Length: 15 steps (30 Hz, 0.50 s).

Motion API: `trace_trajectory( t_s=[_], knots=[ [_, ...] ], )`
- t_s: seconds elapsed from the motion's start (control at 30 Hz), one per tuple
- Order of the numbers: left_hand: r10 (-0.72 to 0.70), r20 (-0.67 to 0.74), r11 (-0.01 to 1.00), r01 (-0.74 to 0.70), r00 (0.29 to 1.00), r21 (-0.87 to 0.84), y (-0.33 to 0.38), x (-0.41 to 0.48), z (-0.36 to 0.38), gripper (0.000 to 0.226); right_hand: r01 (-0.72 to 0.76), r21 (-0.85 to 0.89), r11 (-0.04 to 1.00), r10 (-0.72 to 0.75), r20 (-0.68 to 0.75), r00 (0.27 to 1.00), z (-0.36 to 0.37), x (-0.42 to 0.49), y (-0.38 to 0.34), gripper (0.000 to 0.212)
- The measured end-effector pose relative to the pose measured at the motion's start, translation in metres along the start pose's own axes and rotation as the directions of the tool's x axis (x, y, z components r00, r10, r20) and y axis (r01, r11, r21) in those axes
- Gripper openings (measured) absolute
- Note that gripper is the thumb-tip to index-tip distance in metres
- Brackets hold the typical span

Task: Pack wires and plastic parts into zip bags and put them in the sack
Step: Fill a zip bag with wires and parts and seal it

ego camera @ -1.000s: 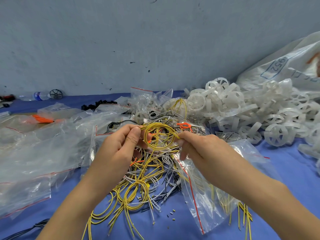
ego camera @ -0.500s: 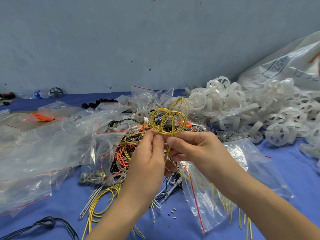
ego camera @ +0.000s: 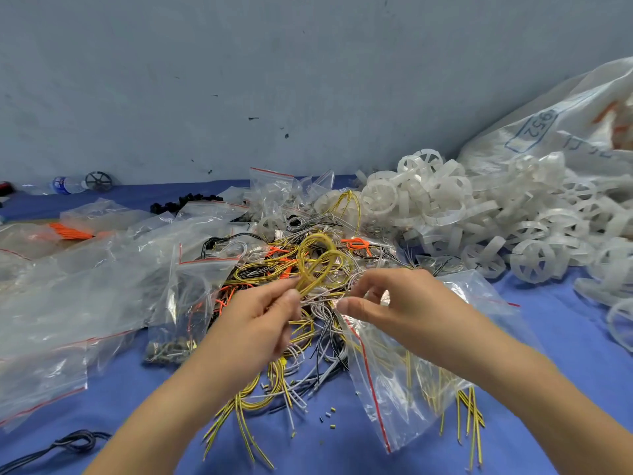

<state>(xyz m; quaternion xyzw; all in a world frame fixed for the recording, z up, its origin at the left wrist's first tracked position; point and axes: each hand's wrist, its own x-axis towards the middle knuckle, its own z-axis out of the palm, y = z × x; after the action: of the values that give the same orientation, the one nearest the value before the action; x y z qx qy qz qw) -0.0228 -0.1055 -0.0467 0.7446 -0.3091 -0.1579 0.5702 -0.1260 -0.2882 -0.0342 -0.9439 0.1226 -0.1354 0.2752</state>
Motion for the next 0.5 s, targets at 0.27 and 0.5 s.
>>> trace_trajectory(
  t_s=[0.27,0.5],
  knots=[
    [-0.307,0.184,0.946,0.321,0.934,-0.053,-0.017,-0.01,-0.032,0.016,0.065,-0.354,0.933,-0.048,0.056,0.997,0.033,-0.017,0.003,0.055],
    [-0.359,0.28,0.928,0.373,0.89,0.002,-0.015,-0.014,-0.018,0.013,0.007,-0.058,0.998,-0.013,-0.091,0.996,0.033,-0.005,0.009,0.02]
  ],
)
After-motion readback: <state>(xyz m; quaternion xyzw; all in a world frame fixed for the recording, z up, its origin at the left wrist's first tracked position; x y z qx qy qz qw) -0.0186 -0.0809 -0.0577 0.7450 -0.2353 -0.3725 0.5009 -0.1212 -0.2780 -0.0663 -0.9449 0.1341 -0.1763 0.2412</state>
